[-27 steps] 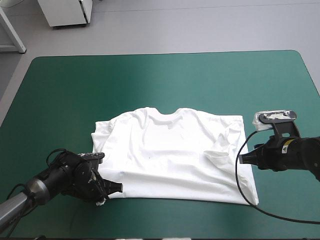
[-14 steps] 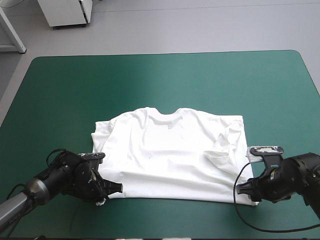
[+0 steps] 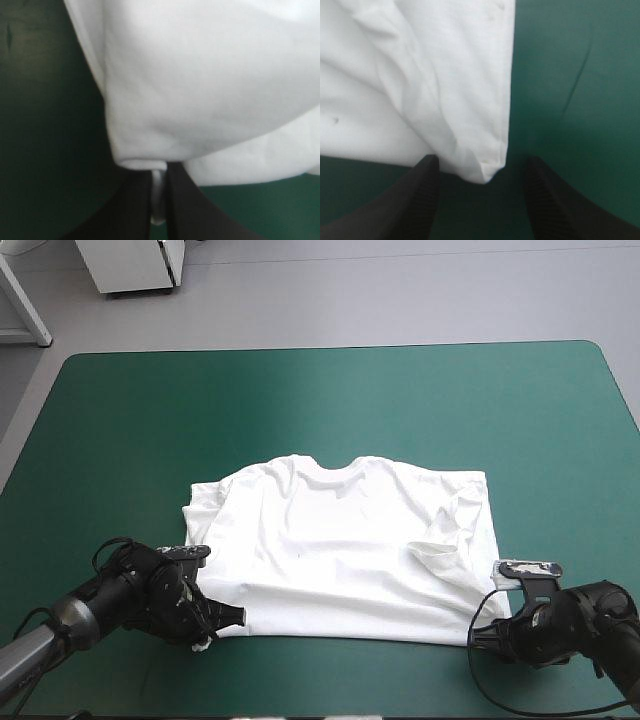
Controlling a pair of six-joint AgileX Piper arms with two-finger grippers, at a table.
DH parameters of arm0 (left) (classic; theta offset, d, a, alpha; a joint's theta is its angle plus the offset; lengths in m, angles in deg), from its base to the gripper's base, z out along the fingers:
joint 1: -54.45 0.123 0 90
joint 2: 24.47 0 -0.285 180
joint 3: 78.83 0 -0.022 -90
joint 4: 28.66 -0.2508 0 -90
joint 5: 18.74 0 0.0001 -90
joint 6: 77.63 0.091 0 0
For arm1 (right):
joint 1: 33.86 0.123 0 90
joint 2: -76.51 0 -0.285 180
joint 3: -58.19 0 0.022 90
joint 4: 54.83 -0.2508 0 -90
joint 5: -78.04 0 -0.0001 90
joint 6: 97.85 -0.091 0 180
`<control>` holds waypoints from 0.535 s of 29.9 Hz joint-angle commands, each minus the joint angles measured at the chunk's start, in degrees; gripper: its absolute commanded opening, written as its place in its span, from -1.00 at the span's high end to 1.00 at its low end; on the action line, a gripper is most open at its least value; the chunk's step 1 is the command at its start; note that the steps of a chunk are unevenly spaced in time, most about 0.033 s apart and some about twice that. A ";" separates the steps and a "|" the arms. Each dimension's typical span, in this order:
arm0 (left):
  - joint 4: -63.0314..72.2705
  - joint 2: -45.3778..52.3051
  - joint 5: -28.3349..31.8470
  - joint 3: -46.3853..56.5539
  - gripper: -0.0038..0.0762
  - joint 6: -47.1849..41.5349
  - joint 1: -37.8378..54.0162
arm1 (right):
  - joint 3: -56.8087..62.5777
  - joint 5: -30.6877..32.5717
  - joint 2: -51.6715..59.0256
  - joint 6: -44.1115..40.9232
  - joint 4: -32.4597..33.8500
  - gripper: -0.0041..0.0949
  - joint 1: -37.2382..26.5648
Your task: Fold the cloth
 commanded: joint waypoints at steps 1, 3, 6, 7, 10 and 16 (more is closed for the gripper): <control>-3.97 -2.08 5.09 1.60 0.96 -0.12 -0.06 | -1.13 -4.26 0.52 -0.39 -0.15 0.02 0.03; -3.97 -2.08 5.25 1.60 0.96 -0.12 -0.06 | -1.13 -5.14 -0.33 -0.39 -0.15 0.13 0.03; -3.97 -2.08 5.37 1.60 0.96 -0.12 -0.06 | -1.13 -5.70 -3.32 -0.27 -0.15 0.21 0.03; -3.97 -2.08 5.37 1.60 0.96 -0.12 -0.06 | -1.13 -6.15 -4.67 -0.27 -0.15 0.21 0.03; -3.97 -2.08 5.37 1.60 0.96 0.16 -0.06 | -1.13 -7.60 -8.87 -0.27 -0.28 0.21 0.03; -3.97 -2.08 5.37 1.60 0.96 0.16 -0.06 | -1.13 -5.84 -15.88 -0.17 -2.14 0.33 0.03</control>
